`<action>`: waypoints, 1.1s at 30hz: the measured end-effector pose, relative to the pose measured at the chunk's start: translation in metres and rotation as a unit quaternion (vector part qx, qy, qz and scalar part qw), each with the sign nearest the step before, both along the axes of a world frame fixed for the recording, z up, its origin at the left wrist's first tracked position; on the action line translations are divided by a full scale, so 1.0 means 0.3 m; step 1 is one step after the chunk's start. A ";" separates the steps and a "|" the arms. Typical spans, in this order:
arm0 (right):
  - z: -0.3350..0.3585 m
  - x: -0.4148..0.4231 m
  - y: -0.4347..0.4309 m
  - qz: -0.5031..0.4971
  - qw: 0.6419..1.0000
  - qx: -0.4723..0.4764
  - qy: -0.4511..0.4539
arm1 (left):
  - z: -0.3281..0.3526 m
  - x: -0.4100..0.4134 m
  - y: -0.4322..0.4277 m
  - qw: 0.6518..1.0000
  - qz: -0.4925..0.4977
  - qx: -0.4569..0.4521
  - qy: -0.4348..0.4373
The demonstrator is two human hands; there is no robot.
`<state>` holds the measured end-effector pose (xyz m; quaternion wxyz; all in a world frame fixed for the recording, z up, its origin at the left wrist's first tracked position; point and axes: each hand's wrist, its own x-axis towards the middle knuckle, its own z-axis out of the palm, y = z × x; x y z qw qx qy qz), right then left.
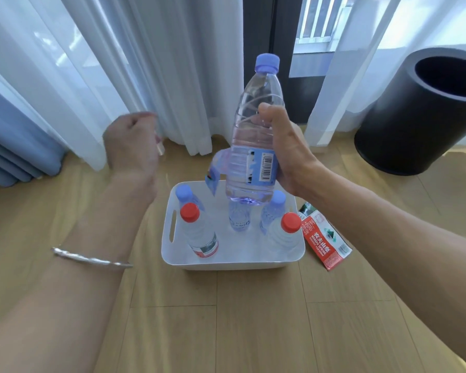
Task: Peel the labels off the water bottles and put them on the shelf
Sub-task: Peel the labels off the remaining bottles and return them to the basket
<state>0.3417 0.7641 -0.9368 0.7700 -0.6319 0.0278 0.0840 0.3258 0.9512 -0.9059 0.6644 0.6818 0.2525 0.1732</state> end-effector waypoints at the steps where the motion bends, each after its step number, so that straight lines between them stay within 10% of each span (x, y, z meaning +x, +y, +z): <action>1: 0.001 0.001 0.006 0.000 1.000 0.003 0.001 | 0.018 -0.011 -0.032 0.997 -0.035 0.055 -0.042; 6: 0.009 0.003 0.047 -0.003 1.000 0.005 -0.011 | 0.079 -0.063 -0.184 0.949 -0.215 0.174 -0.150; 11: -0.001 0.003 0.029 -0.012 1.000 0.015 -0.021 | 0.040 -0.062 -0.192 0.943 -0.261 0.198 -0.068; 18: 0.014 -0.004 0.012 -0.010 1.000 0.009 -0.010 | -0.006 -0.047 -0.161 0.929 -0.338 0.132 0.074; 33: 0.028 -0.057 0.063 0.182 0.981 -0.048 -0.046 | -0.006 -0.065 -0.104 0.933 -0.358 0.030 0.032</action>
